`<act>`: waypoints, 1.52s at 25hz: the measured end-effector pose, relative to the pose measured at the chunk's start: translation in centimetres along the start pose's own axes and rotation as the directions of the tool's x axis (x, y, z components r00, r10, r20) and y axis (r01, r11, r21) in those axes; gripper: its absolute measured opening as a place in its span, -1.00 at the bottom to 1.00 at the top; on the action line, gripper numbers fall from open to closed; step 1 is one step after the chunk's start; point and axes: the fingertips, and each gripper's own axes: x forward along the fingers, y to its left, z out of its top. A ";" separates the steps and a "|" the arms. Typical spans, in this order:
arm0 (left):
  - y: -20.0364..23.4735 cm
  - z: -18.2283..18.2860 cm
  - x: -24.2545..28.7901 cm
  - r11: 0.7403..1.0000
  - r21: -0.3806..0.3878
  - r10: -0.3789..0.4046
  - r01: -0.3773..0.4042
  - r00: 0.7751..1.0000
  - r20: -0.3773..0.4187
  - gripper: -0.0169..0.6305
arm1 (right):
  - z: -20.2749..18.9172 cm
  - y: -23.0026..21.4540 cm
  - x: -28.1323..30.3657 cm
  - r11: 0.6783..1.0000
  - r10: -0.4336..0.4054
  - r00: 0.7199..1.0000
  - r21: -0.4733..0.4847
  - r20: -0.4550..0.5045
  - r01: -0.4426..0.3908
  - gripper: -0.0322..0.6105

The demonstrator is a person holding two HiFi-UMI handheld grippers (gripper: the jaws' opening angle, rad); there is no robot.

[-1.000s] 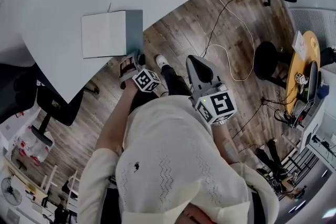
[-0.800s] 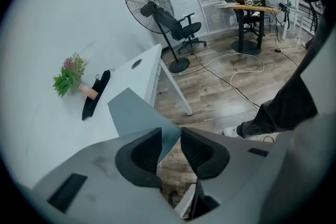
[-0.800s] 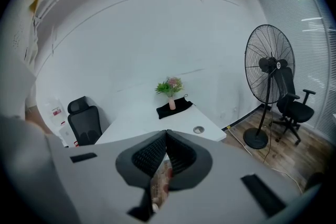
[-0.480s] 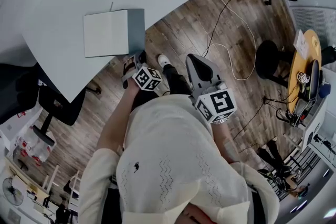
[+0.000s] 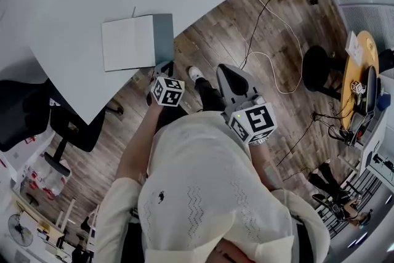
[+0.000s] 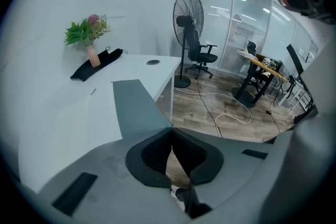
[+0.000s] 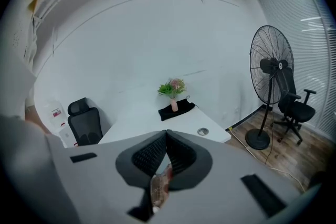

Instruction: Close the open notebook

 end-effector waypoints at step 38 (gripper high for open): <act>3.8 3.9 -9.4 0.968 -0.206 -0.062 0.140 0.936 0.346 -0.90 | 0.7 8.1 2.1 0.998 0.048 0.998 -0.043 0.039 -0.046 -0.90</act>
